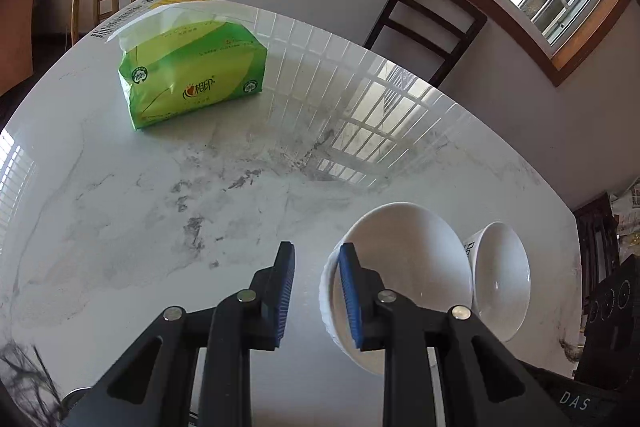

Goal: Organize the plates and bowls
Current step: 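Move both grippers to the white ribbed bowl, then close both grippers on the ribbed bowl rim and lift it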

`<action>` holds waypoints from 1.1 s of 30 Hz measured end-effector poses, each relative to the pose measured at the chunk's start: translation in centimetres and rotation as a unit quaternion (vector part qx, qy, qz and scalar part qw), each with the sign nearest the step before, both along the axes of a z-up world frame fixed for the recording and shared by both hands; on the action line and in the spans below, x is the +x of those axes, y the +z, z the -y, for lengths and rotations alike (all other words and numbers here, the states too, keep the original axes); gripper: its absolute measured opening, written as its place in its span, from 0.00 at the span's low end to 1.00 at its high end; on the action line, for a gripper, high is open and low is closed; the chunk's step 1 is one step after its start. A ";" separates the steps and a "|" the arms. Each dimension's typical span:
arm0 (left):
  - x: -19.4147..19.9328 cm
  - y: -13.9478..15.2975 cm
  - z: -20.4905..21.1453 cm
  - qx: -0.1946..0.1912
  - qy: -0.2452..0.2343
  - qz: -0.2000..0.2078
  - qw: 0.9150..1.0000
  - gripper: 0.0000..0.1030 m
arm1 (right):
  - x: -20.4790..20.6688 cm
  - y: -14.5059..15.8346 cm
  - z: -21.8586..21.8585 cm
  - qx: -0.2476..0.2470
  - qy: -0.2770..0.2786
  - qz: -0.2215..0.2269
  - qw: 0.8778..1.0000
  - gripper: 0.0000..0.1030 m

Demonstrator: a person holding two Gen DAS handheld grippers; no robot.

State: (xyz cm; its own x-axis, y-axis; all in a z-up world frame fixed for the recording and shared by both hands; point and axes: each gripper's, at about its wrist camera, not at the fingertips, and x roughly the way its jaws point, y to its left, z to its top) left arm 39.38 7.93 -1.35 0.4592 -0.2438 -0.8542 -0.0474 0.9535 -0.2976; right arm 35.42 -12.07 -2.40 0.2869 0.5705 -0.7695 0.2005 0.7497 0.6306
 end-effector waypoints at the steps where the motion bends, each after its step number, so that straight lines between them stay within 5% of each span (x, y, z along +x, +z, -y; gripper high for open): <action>1: 0.3 -0.1 0.3 0.007 -0.004 0.003 1.000 0.27 | 0.2 -0.3 -0.2 -0.007 -0.004 -0.003 1.000 0.31; 4: 0.7 -0.5 1.0 0.027 -0.007 0.012 1.000 0.37 | 1.1 -1.3 -0.4 -0.015 -0.016 -0.017 1.000 0.31; 9: 1.2 -2.2 1.4 0.030 -0.009 -0.001 1.000 0.36 | 2.0 -2.8 -1.0 -0.019 -0.016 -0.030 0.999 0.31; 11: 1.3 -3.5 1.0 0.010 -0.006 -0.031 0.999 0.12 | 2.2 -3.2 -1.0 -0.026 -0.014 -0.033 0.999 0.25; 14: 0.3 -3.6 0.8 0.017 0.002 -0.036 0.999 0.10 | 2.3 -3.2 -1.0 -0.026 -0.014 -0.024 0.999 0.19; 22: -7.0 0.8 -0.4 -0.020 0.027 -0.023 0.999 0.11 | 0.4 -2.4 -0.8 0.003 0.013 -0.018 1.000 0.15; 33: -19.4 9.4 5.1 -0.065 -0.042 0.045 0.996 0.16 | -11.0 5.7 3.7 0.027 0.054 0.060 0.996 0.16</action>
